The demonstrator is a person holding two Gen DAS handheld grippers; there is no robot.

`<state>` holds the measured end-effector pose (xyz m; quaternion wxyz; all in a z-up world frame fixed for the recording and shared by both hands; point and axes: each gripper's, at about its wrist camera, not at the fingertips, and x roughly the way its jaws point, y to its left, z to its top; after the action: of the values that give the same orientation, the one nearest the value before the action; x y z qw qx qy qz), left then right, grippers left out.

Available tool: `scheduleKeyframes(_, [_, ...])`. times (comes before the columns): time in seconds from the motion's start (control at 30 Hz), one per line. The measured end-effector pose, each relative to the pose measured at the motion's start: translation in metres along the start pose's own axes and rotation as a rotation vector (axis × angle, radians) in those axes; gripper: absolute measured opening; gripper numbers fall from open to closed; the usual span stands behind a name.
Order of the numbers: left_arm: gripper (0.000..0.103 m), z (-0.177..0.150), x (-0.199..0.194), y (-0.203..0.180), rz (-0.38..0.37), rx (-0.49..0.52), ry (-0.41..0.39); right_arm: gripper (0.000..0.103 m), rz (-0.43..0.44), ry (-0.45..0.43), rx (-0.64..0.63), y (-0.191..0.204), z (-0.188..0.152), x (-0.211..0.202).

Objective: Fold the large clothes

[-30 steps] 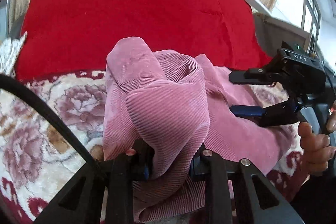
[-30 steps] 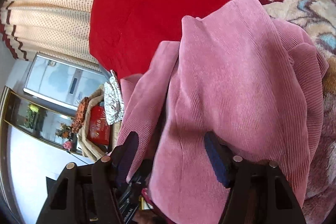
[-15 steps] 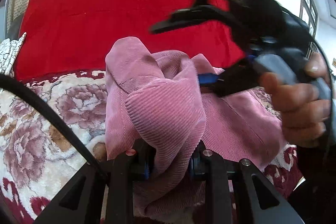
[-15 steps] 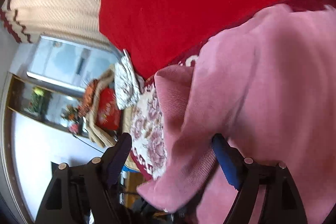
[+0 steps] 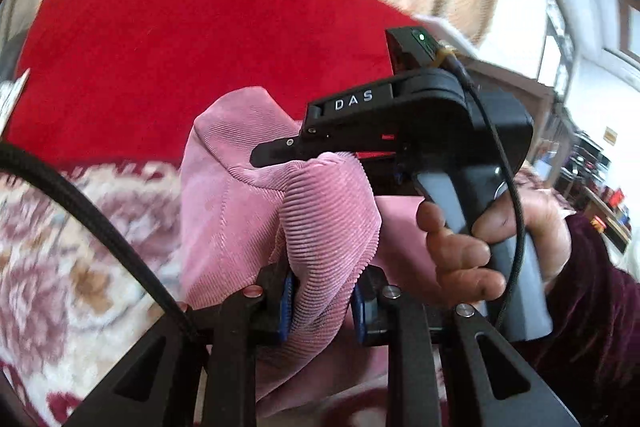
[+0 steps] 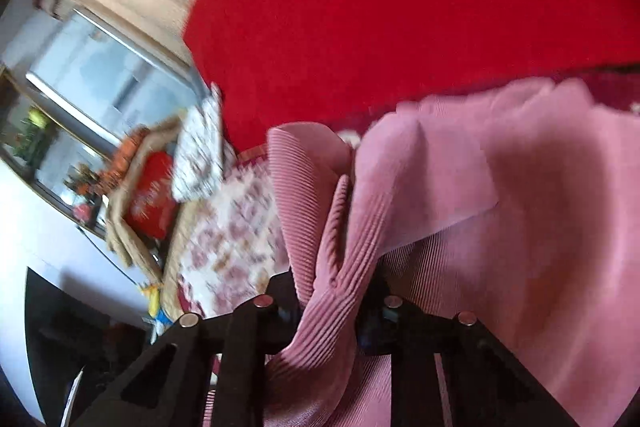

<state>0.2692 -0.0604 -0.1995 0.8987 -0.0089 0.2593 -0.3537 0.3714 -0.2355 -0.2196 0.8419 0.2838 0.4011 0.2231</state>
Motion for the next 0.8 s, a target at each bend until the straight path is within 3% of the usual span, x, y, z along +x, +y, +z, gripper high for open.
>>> scheduleKeyframes(0.13, [0.024,0.013,0.01,-0.036,-0.112,0.03,-0.071,0.016,0.017,-0.175,-0.008,-0.014,0.008,-0.074])
scheduleKeyframes(0.27, [0.024,0.014,0.041,-0.078,-0.162,0.106,-0.059,0.016,-0.017,-0.243,0.015,-0.034,0.015,-0.119])
scheduleKeyframes(0.4, [0.033,0.007,0.076,-0.107,-0.142,0.215,0.041,0.016,-0.133,-0.164,0.104,-0.096,0.014,-0.109])
scheduleKeyframes(0.5, [0.044,0.012,0.063,-0.114,-0.25,0.264,0.076,0.016,-0.075,-0.062,0.194,-0.141,0.009,-0.088])
scheduleKeyframes(0.53, [0.054,0.014,0.051,-0.115,-0.273,0.278,0.077,0.016,-0.074,-0.061,0.18,-0.142,0.01,-0.087])
scheduleKeyframes(0.6, [0.064,0.016,0.021,-0.107,-0.329,0.308,0.03,0.016,-0.103,-0.056,0.14,-0.133,0.013,-0.087])
scheduleKeyframes(0.7, [0.066,0.02,-0.026,-0.075,-0.349,0.279,-0.066,0.016,-0.108,-0.057,0.142,-0.131,0.012,-0.084])
scheduleKeyframes(0.73, [0.069,0.022,-0.031,-0.064,-0.337,0.256,-0.08,0.016,-0.093,-0.057,0.158,-0.133,0.012,-0.083])
scheduleKeyframes(0.8, [0.07,0.025,-0.035,-0.03,-0.238,0.16,-0.088,0.016,-0.068,-0.059,0.183,-0.142,0.009,-0.084])
